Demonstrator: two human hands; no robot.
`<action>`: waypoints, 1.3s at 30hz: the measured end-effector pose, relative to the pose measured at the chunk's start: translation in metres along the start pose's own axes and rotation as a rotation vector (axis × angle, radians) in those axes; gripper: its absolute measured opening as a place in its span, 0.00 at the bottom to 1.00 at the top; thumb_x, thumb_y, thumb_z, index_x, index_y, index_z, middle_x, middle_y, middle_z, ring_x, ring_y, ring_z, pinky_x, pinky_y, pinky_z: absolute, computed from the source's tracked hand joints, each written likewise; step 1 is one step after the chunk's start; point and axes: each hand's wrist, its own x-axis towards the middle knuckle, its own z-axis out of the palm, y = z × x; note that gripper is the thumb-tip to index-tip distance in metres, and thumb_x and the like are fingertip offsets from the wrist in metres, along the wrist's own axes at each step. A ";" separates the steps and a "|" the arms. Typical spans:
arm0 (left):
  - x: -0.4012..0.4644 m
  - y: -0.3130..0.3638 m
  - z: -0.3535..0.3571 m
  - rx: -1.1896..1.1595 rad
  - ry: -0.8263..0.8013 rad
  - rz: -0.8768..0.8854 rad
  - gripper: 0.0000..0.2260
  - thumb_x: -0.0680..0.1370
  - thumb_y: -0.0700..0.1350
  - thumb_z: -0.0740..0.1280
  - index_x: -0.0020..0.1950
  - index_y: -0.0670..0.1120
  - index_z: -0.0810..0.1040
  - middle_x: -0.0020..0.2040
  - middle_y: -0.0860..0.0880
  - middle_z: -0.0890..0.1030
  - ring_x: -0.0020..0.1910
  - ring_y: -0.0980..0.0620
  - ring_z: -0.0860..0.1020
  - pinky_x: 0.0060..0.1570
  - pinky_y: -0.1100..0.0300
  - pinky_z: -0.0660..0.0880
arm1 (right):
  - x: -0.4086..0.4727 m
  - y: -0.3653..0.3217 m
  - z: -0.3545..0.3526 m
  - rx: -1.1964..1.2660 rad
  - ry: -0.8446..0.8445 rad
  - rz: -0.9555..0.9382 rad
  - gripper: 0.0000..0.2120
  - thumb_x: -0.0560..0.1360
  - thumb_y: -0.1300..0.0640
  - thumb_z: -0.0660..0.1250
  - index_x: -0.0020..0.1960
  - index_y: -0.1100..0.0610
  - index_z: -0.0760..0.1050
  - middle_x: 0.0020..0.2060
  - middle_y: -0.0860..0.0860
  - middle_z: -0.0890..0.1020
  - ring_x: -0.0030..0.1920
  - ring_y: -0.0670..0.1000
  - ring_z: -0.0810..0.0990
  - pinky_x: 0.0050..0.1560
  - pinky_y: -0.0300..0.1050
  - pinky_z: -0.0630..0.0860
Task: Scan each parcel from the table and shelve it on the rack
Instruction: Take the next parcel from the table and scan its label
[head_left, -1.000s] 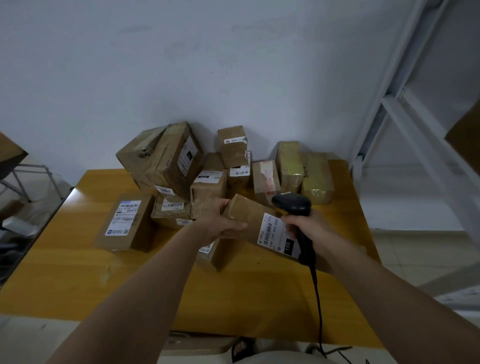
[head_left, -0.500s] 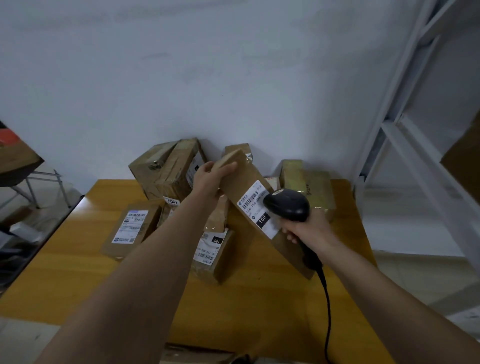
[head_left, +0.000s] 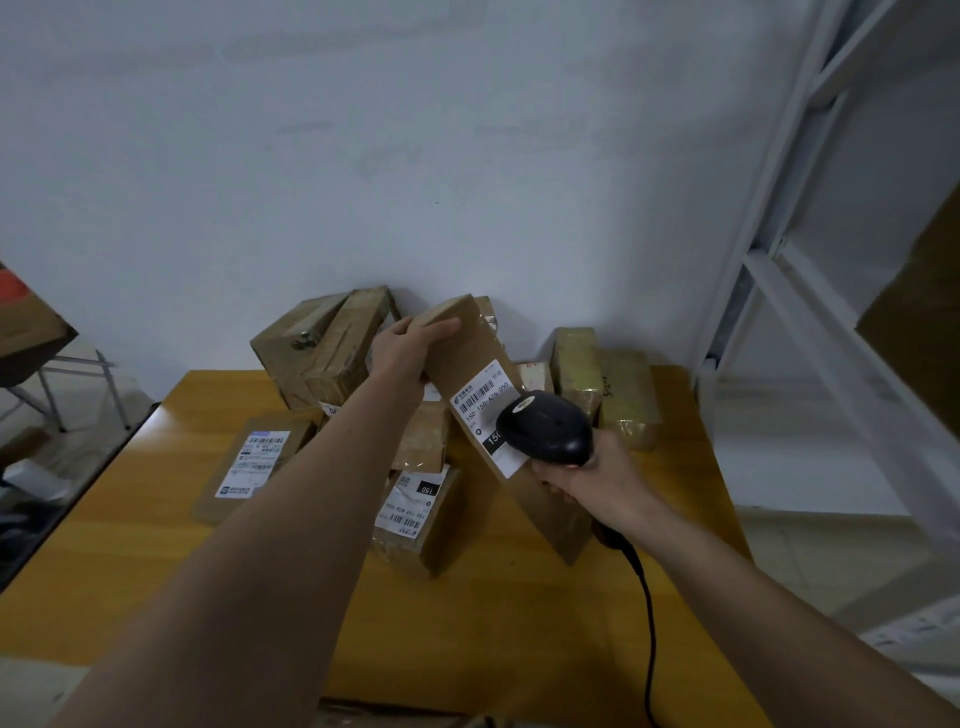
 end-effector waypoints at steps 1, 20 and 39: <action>0.000 0.000 -0.001 -0.002 0.000 -0.004 0.36 0.66 0.43 0.80 0.71 0.42 0.70 0.61 0.43 0.77 0.58 0.41 0.77 0.56 0.41 0.78 | 0.000 0.000 0.000 0.000 -0.008 0.001 0.13 0.73 0.62 0.71 0.45 0.44 0.74 0.40 0.49 0.81 0.43 0.45 0.79 0.45 0.40 0.77; -0.008 -0.003 -0.008 0.037 -0.097 -0.032 0.28 0.69 0.42 0.77 0.67 0.40 0.72 0.58 0.42 0.78 0.56 0.42 0.78 0.52 0.48 0.79 | 0.001 -0.003 -0.002 0.071 -0.030 0.067 0.07 0.73 0.59 0.71 0.48 0.50 0.77 0.39 0.49 0.82 0.37 0.43 0.80 0.37 0.33 0.76; -0.027 -0.018 0.053 0.381 -0.726 -0.027 0.29 0.69 0.43 0.78 0.68 0.52 0.75 0.64 0.47 0.76 0.54 0.48 0.79 0.44 0.57 0.79 | -0.036 0.016 -0.007 0.481 0.600 0.310 0.06 0.71 0.62 0.73 0.47 0.62 0.80 0.35 0.55 0.83 0.35 0.53 0.79 0.44 0.50 0.76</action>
